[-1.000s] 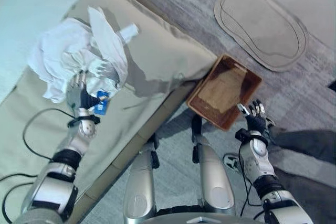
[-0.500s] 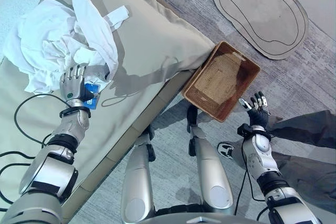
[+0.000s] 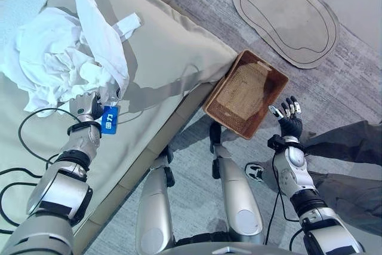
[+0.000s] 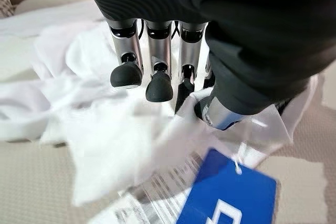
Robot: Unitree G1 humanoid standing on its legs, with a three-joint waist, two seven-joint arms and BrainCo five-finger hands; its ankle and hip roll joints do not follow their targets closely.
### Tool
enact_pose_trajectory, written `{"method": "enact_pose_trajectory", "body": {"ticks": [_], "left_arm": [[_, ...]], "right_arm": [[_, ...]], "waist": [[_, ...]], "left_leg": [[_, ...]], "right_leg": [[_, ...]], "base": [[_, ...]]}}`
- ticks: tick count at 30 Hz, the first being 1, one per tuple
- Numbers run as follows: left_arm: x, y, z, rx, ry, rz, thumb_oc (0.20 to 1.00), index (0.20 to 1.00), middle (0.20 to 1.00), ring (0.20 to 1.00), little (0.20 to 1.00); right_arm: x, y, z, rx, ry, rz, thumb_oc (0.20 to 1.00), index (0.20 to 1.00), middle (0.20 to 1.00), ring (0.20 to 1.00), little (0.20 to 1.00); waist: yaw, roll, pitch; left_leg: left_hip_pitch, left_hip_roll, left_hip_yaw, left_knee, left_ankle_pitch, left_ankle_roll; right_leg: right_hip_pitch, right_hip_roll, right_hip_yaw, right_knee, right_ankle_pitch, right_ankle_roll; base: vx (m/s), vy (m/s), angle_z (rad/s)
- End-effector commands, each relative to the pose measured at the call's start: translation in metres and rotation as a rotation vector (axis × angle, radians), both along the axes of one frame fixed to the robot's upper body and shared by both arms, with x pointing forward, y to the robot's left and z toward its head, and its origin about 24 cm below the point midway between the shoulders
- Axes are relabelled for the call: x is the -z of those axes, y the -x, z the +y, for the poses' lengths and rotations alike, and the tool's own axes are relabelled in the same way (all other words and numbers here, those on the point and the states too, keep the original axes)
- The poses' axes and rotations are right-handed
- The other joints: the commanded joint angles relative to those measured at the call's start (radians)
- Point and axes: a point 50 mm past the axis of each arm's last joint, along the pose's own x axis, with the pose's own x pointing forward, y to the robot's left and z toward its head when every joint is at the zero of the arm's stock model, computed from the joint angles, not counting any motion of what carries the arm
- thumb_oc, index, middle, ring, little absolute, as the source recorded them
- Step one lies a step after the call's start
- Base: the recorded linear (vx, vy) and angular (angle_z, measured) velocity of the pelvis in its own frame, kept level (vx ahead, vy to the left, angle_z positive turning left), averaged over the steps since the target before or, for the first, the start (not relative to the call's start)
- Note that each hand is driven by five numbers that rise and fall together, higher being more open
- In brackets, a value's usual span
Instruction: Pick up clothes into the bucket
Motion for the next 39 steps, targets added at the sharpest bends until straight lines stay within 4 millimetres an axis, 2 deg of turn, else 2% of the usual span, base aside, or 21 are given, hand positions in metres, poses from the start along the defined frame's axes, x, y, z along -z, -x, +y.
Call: {"method": "enact_pose_trajectory", "body": {"ticks": [1,3,5,7,9,10,11,12,13,14,15,16,21,22,24,25,27,32,37,38,39], "left_arm": [[0.022,0.025,0.022,-0.101,0.038,0.045,0.200,0.200,0.200,0.200,0.200],[0.036,0.033,0.017,-0.093,0.081,0.050,0.200,0.200,0.200,0.200,0.200],[0.039,0.035,0.013,-0.075,0.100,0.041,0.200,0.200,0.200,0.200,0.200],[0.045,0.039,0.000,-0.002,0.142,-0.013,0.200,0.200,0.200,0.200,0.200],[0.044,0.041,-0.007,0.040,0.156,-0.042,0.200,0.200,0.200,0.200,0.200],[0.037,0.048,-0.026,0.163,0.213,-0.130,0.200,0.200,0.200,0.200,0.200],[0.032,0.053,-0.034,0.209,0.258,-0.172,0.200,0.200,0.200,0.200,0.200],[0.032,0.054,-0.033,0.207,0.258,-0.171,0.200,0.200,0.200,0.200,0.200],[0.015,0.065,-0.044,0.309,0.303,-0.260,0.200,0.200,0.200,0.200,0.200],[0.006,0.067,-0.050,0.351,0.310,-0.299,0.200,0.200,0.200,0.200,0.200],[0.006,0.068,-0.050,0.349,0.310,-0.297,0.200,0.200,0.200,0.200,0.200],[-0.020,0.077,-0.063,0.466,0.325,-0.387,0.200,0.200,0.200,0.200,0.200],[-0.036,0.085,-0.082,0.587,0.379,-0.459,0.200,0.200,0.200,0.200,0.200],[-0.053,0.087,-0.096,0.678,0.388,-0.512,0.200,0.200,0.200,0.200,0.200],[-0.057,0.089,-0.102,0.719,0.402,-0.522,0.200,0.200,0.200,0.200,0.200],[-0.070,0.092,-0.114,0.798,0.444,-0.573,0.200,0.200,0.200,0.200,0.200],[-0.083,0.096,-0.126,0.878,0.490,-0.622,0.200,0.200,0.200,0.200,0.200],[-0.106,0.097,-0.148,1.020,0.609,-0.693,0.200,0.200,0.200,0.200,0.200],[-0.128,0.092,-0.162,1.115,0.644,-0.760,0.200,0.200,0.200,0.200,0.200],[-0.143,0.089,-0.172,1.191,0.648,-0.785,0.200,0.200,0.200,0.200,0.200],[-0.143,0.088,-0.172,1.192,0.648,-0.786,0.200,0.200,0.200,0.200,0.200]], "right_arm": [[0.006,0.013,0.002,-0.015,0.016,-0.010,1.000,1.000,1.000,1.000,1.000],[0.009,0.014,0.002,-0.011,0.013,0.002,1.000,1.000,1.000,1.000,1.000],[0.010,0.015,0.000,-0.003,0.013,0.005,1.000,1.000,1.000,1.000,1.000],[0.012,0.018,-0.004,0.018,0.008,0.010,1.000,1.000,1.000,1.000,1.000],[0.012,0.020,-0.006,0.029,0.008,0.011,1.000,1.000,1.000,1.000,1.000],[0.013,0.025,-0.013,0.056,0.008,0.012,1.000,1.000,1.000,1.000,1.000],[0.014,0.027,-0.016,0.065,0.009,0.015,1.000,1.000,1.000,1.000,1.000],[0.014,0.027,-0.015,0.064,0.009,0.016,1.000,1.000,1.000,1.000,1.000],[0.016,0.030,-0.020,0.079,0.015,0.022,1.000,1.000,1.000,1.000,1.000],[0.014,0.030,-0.020,0.079,0.016,0.017,1.000,1.000,1.000,1.000,1.000],[0.015,0.030,-0.020,0.078,0.017,0.018,1.000,1.000,1.000,1.000,1.000],[0.014,0.029,-0.019,0.067,0.014,0.013,1.000,1.000,1.000,1.000,1.000],[0.018,0.024,-0.010,0.026,0.014,0.034,1.000,1.000,1.000,1.000,1.000],[0.020,0.021,-0.003,-0.010,0.022,0.048,1.000,1.000,1.000,1.000,1.000],[0.023,0.021,0.000,-0.027,0.026,0.064,1.000,1.000,1.000,1.000,1.000],[0.027,0.020,0.006,-0.053,0.037,0.087,1.000,1.000,1.000,1.000,1.000],[0.031,0.021,0.010,-0.077,0.045,0.110,1.000,1.000,1.000,1.000,1.000],[0.036,0.021,0.018,-0.104,0.048,0.134,1.000,1.000,1.000,1.000,1.000],[0.025,0.016,0.028,-0.190,0.230,0.125,1.000,1.000,1.000,1.000,1.000],[0.008,0.010,0.037,-0.297,0.470,0.075,1.000,1.000,1.000,1.000,1.000],[0.008,0.010,0.037,-0.296,0.472,0.074,1.000,1.000,1.000,1.000,1.000]], "waist": [[0.014,-0.012,-0.122],[0.024,-0.005,-0.139],[0.028,-0.002,-0.147],[0.049,0.008,-0.161],[0.056,0.011,-0.168],[0.079,0.018,-0.172],[0.087,0.021,-0.175],[0.085,0.021,-0.177],[0.105,0.024,-0.184],[0.113,0.024,-0.189],[0.111,0.023,-0.190],[0.127,0.026,-0.200],[0.141,0.025,-0.222],[0.146,0.025,-0.232],[0.148,0.025,-0.236],[0.151,0.025,-0.244],[0.151,0.025,-0.252],[0.149,0.025,-0.271],[0.144,0.026,-0.290],[0.140,0.028,-0.300],[0.140,0.028,-0.299]], "left_leg": [[-0.066,0.028,-0.040,0.048,0.013,-0.019],[-0.017,0.026,-0.040,0.016,0.019,-0.023],[-0.001,0.024,-0.043,-0.002,0.026,-0.024],[0.050,0.022,-0.048,-0.036,0.031,-0.029],[0.061,0.018,-0.052,-0.047,0.036,-0.029],[0.086,0.019,-0.061,-0.059,0.033,-0.031],[0.094,0.017,-0.065,-0.062,0.033,-0.032],[0.092,0.016,-0.066,-0.065,0.037,-0.031],[0.107,0.016,-0.075,-0.072,0.035,-0.032],[0.108,0.017,-0.078,-0.074,0.035,-0.033],[0.109,0.017,-0.078,-0.074,0.035,-0.034],[0.124,0.022,-0.085,-0.078,0.032,-0.038],[0.143,0.029,-0.090,-0.088,0.034,-0.045],[0.158,0.034,-0.090,-0.094,0.034,-0.047],[0.167,0.037,-0.090,-0.097,0.034,-0.049],[0.183,0.041,-0.090,-0.103,0.035,-0.050],[0.198,0.046,-0.090,-0.111,0.036,-0.051],[0.235,0.049,-0.086,-0.123,0.032,-0.052],[0.269,0.050,-0.081,-0.134,0.028,-0.050],[0.294,0.050,-0.078,-0.137,0.018,-0.051],[0.292,0.049,-0.078,-0.139,0.024,-0.050]], "right_leg": [[0.018,-0.112,0.002,0.057,-0.018,0.086],[0.064,-0.112,-0.005,0.034,-0.016,0.087],[0.082,-0.113,-0.012,0.019,-0.012,0.088],[0.140,-0.110,-0.024,-0.015,-0.012,0.090],[0.152,-0.108,-0.030,-0.028,-0.008,0.091],[0.187,-0.105,-0.042,-0.047,-0.007,0.090],[0.200,-0.103,-0.049,-0.057,-0.006,0.090],[0.199,-0.103,-0.050,-0.060,-0.002,0.090],[0.227,-0.096,-0.061,-0.084,0.002,0.087],[0.232,-0.095,-0.066,-0.094,0.003,0.087],[0.234,-0.094,-0.067,-0.096,0.004,0.087],[0.259,-0.085,-0.073,-0.119,0.006,0.082],[0.286,-0.075,-0.081,-0.146,0.009,0.079],[0.299,-0.069,-0.083,-0.151,0.006,0.076],[0.309,-0.066,-0.083,-0.153,0.004,0.074],[0.324,-0.062,-0.088,-0.156,0.001,0.072],[0.335,-0.057,-0.090,-0.160,-0.001,0.071],[0.366,-0.051,-0.093,-0.169,-0.004,0.070],[0.392,-0.047,-0.091,-0.171,-0.011,0.070],[0.412,-0.046,-0.088,-0.171,-0.017,0.072],[0.409,-0.047,-0.088,-0.172,-0.014,0.072]], "base": [[0.08,-0.020,-0.05],[0.09,-0.034,-0.04],[0.05,-0.028,0.00],[0.09,-0.066,-0.01],[0.06,-0.065,0.04],[0.04,-0.073,0.14],[0.04,-0.073,0.15],[0.02,-0.088,0.21],[0.01,-0.096,0.18],[0.01,-0.099,0.19],[0.01,-0.098,0.19],[0.02,-0.086,0.19],[0.01,-0.072,0.12],[0.01,-0.046,0.07],[0.03,-0.058,0.05],[0.05,-0.062,0.01],[0.04,-0.054,-0.01],[0.04,-0.037,0.00],[0.05,-0.013,-0.01],[0.04,-0.005,-0.01],[0.08,-0.007,0.03]]}}
